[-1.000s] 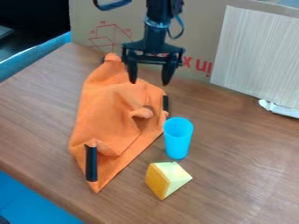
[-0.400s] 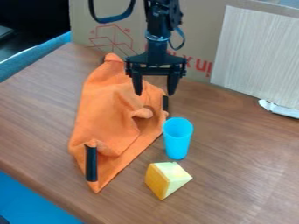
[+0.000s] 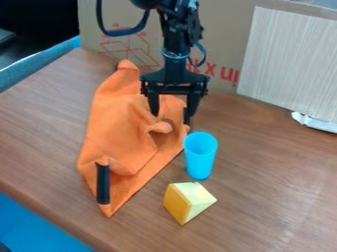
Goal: Unfold the cloth from top right to bottom left
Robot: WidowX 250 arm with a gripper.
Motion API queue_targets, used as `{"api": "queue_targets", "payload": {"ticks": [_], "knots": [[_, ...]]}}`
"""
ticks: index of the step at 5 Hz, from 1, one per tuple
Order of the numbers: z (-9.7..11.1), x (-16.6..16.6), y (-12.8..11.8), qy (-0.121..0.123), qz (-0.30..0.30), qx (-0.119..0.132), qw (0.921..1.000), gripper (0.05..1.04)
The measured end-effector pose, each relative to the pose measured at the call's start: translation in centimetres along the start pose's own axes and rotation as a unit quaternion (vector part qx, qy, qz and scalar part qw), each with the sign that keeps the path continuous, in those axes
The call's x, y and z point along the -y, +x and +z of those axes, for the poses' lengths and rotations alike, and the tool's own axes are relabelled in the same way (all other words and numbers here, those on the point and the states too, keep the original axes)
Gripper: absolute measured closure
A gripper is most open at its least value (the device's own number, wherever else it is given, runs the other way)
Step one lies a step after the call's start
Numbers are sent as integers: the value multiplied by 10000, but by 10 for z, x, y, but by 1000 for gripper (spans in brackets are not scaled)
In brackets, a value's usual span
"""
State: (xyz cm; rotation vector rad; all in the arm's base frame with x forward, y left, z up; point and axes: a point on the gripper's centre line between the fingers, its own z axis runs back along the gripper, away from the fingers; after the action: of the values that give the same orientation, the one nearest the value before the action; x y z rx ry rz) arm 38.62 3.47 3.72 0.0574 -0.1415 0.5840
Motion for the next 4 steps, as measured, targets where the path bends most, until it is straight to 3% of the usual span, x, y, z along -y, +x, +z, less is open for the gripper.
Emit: {"api": "queue_targets", "payload": {"ticks": [3, 4], "knots": [[-11, -10, -1, -47, -215, 11, 9998, 124], [-17, -17, -4, -60, -247, -47, 9997, 406]]}}
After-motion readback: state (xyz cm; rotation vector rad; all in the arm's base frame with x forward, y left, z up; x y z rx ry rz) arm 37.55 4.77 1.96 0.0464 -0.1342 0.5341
